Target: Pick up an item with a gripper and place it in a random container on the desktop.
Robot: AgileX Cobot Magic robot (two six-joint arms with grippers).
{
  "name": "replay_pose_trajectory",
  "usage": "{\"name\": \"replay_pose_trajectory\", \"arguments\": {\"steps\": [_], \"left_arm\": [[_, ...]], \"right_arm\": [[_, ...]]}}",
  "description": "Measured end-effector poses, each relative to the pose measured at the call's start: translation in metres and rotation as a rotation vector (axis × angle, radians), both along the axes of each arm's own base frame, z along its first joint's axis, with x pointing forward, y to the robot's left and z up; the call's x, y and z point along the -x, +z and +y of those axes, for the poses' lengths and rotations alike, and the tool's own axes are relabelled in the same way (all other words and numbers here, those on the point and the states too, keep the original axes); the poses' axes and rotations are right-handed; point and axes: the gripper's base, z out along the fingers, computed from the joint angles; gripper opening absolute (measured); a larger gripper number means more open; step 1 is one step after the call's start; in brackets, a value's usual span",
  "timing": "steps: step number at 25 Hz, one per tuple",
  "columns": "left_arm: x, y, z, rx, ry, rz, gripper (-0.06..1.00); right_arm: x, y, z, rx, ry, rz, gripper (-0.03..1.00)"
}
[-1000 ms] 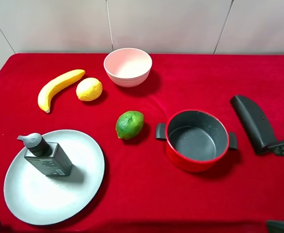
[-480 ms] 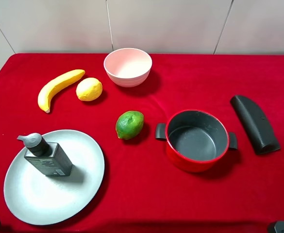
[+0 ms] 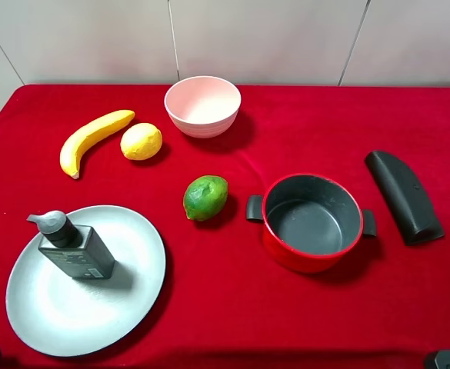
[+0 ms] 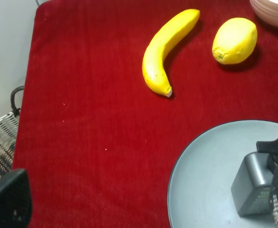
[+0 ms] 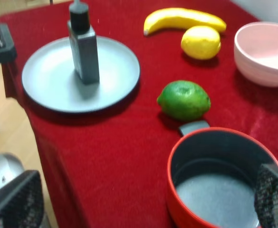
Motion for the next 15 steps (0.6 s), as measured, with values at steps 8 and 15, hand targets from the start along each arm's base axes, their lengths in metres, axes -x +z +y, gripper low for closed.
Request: {"name": "replay_pose_trajectory", "arguments": {"steps": [8, 15], "left_arm": [[0.0, 0.0, 0.0, 0.0, 0.0, 0.0, 0.99], [0.0, 0.0, 0.0, 0.0, 0.0, 0.0, 0.99]], "right_arm": [[-0.0014, 0.0002, -0.0015, -0.014, -0.029, 0.01, 0.69], [-0.0026, 0.0005, -0.0035, -0.021, -0.151, 0.013, 0.69]]}}
